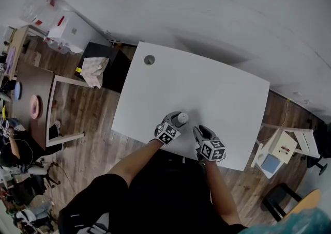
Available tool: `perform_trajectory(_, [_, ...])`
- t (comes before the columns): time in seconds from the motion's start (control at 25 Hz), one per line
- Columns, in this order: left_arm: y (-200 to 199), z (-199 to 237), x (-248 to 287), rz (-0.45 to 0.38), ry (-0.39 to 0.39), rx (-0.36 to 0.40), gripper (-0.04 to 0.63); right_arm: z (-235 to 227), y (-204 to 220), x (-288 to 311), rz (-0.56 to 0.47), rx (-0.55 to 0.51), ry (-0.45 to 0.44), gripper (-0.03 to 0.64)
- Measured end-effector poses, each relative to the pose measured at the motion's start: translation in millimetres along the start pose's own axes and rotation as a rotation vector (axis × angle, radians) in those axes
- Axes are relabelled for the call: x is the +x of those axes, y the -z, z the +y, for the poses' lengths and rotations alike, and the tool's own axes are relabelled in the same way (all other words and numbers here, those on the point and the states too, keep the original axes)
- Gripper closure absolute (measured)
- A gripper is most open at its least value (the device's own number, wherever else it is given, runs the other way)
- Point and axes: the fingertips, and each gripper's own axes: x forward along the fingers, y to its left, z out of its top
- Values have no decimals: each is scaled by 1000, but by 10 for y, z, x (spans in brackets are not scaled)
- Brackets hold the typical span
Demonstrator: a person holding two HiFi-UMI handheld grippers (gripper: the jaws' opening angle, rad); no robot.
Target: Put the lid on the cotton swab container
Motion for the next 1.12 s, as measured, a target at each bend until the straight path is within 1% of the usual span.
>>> perform_trajectory(0.16, [11, -1, -36, -6, -28, -14, 325, -26, 75, -1, 6, 105, -20, 497])
perform_trajectory(0.24, [15, 5, -49, -8, -37, -17, 325, -21, 94, 5, 10, 138, -36, 497])
perform_trajectory(0.52, [27, -18, -51, -26, -50, -41, 325, 77, 55, 19, 13, 159, -81, 497])
perform_trajectory(0.72, [32, -40, -58, -48, -44, -48, 325, 64, 62, 30, 24, 144, -56, 496])
perform_trajectory(0.84, [47, -46, -68, -46, -32, -39, 325, 52, 103, 55, 29, 177, -44, 495])
perform_trajectory(1.0, [59, -71, -65, -47, -31, -48, 325, 39, 171, 76, 46, 263, -57, 497])
perform_trajectory(1.12, [60, -69, -52, -42, -32, -47, 325, 41, 164, 100, 44, 273, -67, 497])
